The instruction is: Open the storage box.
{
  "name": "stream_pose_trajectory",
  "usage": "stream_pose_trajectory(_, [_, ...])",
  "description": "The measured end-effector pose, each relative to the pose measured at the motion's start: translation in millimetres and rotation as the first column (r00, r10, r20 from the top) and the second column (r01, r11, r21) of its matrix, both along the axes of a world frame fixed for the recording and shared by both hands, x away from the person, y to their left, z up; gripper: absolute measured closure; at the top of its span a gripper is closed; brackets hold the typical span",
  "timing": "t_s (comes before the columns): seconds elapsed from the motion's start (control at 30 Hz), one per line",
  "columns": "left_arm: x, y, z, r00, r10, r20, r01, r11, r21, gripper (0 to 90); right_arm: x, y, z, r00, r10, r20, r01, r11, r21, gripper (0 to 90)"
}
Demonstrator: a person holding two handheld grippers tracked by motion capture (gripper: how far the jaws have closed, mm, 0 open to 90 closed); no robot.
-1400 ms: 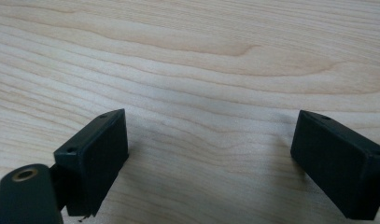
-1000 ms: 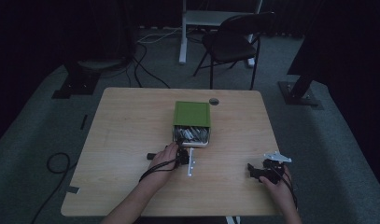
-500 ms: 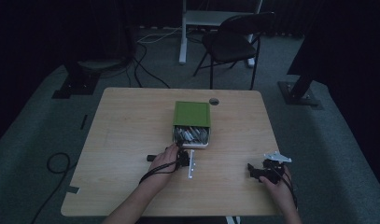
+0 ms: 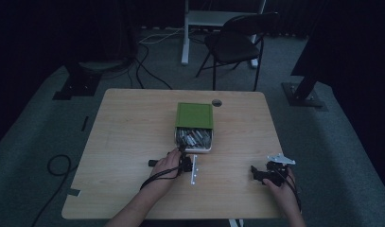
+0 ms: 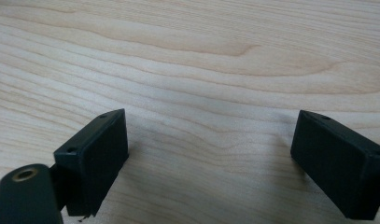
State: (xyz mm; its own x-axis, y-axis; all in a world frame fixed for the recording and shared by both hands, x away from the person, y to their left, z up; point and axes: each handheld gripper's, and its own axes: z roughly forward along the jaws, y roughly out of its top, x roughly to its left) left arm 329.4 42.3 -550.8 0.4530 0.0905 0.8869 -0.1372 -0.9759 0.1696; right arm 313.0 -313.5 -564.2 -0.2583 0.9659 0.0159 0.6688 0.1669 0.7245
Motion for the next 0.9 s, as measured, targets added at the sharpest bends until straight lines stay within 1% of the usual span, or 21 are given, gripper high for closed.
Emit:
stream_pose_trajectory(0.03, [-0.6,0.1,0.1,1.0000,0.000,-0.001,0.000,1.0000,0.004,70.9,0.0,0.0,0.0,1.0000,0.000,0.000,0.000,1.000,0.000,10.7])
stream_pose_trajectory(0.1, [-1.9,0.3,0.0,1.0000,-0.001,-0.003,0.001,1.0000,-0.007,70.8,0.0,0.0,0.0,1.0000,0.000,0.000,0.000,1.000,0.000,10.7])
stream_pose_trajectory(0.17, [-3.5,0.3,0.2,1.0000,0.001,0.000,-0.001,1.0000,0.001,70.8,0.0,0.0,0.0,1.0000,0.000,0.000,0.000,1.000,0.000,10.7])
stream_pose_trajectory(0.27, [-5.8,0.4,-0.4,1.0000,-0.001,0.000,0.001,1.0000,-0.006,70.8,0.0,0.0,0.0,1.0000,0.000,0.000,0.000,1.000,0.000,10.8])
stream_pose_trajectory(0.5, [-13.2,0.8,-1.2,0.9999,-0.007,0.007,0.007,1.0000,-0.004,70.9,0.0,0.0,0.0,1.0000,0.000,0.000,0.000,1.000,0.000,10.8])
stream_pose_trajectory(0.57, [-14.8,1.0,-1.3,0.9999,-0.012,0.005,0.012,0.9999,-0.010,70.9,0.0,0.0,0.0,1.0000,0.000,0.000,0.000,1.000,0.000,10.8])
stream_pose_trajectory(0.6, [-15.5,1.1,-1.3,0.9999,-0.011,0.007,0.011,0.9999,-0.004,70.9,0.0,0.0,0.0,1.0000,0.000,0.000,0.000,1.000,0.000,10.8])
stream_pose_trajectory(0.67, [-17.3,1.3,-1.1,0.9999,-0.013,0.006,0.013,0.9999,-0.004,70.9,0.0,0.0,0.0,1.0000,0.000,0.000,0.000,1.000,0.000,10.8])
stream_pose_trajectory(0.7, [-18.6,1.5,-0.9,0.9999,-0.012,0.008,0.012,0.9999,0.005,71.0,0.0,0.0,0.0,1.0000,0.000,0.000,0.000,1.000,0.000,10.8])
stream_pose_trajectory(0.73, [-19.2,1.6,-1.1,0.9999,-0.014,0.007,0.014,0.9999,-0.002,70.9,0.0,0.0,0.0,1.0000,0.000,0.000,0.000,1.000,0.000,10.8])
stream_pose_trajectory(0.87, [-22.9,1.7,-1.5,0.9999,-0.014,0.007,0.014,0.9999,-0.001,71.0,0.0,0.0,0.0,1.0000,0.000,0.000,0.000,1.000,0.000,10.8])
stream_pose_trajectory(0.9, [-23.7,1.8,-1.4,0.9999,-0.015,0.007,0.015,0.9999,-0.008,71.0,0.0,0.0,0.0,1.0000,0.000,0.000,0.000,1.000,0.000,10.8])
